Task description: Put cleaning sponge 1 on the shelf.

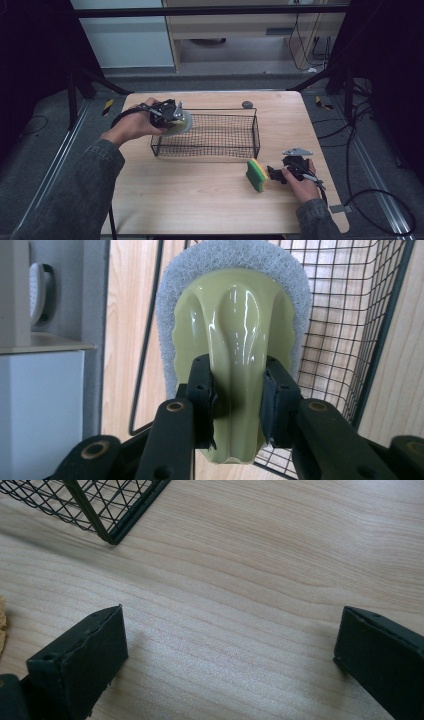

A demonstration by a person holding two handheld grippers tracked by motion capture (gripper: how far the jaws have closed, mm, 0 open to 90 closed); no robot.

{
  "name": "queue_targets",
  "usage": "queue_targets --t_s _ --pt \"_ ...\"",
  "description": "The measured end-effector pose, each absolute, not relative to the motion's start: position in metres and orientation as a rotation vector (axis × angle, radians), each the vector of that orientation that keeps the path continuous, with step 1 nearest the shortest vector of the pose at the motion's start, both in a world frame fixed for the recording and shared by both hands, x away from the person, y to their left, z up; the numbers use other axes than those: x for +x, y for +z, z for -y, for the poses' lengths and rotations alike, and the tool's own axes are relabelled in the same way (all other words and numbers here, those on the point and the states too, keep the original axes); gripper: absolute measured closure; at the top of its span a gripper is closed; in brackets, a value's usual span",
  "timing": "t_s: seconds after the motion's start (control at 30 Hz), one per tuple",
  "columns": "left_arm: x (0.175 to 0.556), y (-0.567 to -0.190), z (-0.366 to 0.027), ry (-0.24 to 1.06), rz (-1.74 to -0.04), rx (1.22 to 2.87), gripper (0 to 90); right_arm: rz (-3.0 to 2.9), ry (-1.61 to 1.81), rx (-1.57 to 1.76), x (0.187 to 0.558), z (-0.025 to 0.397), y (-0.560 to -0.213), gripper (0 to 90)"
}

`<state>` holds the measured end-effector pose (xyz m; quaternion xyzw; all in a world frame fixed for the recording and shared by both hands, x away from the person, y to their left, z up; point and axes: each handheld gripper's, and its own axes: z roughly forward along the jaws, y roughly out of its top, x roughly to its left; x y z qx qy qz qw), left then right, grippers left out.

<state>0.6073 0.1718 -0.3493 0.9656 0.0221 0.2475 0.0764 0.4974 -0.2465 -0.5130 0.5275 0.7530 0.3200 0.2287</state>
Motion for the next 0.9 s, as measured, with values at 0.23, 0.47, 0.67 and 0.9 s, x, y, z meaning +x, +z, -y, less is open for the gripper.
queue_targets --t_s 0.23,0.47,0.67,0.9 --pt "0.607 -0.359 -0.172 0.726 -0.061 2.91 69.7 -2.074 0.881 1.452 0.497 0.247 -0.513 0.8" --pt "0.609 -0.368 -0.175 0.704 -0.096 2.917 69.8 -2.073 0.881 1.453 0.497 0.247 -0.513 0.8" --pt "0.612 -0.374 -0.176 0.691 -0.098 2.931 69.7 -2.073 0.881 1.453 0.497 0.247 -0.513 0.8" --pt "0.614 -0.377 -0.177 0.685 -0.097 2.938 69.7 -2.073 0.881 1.453 0.497 0.247 -0.513 0.8"
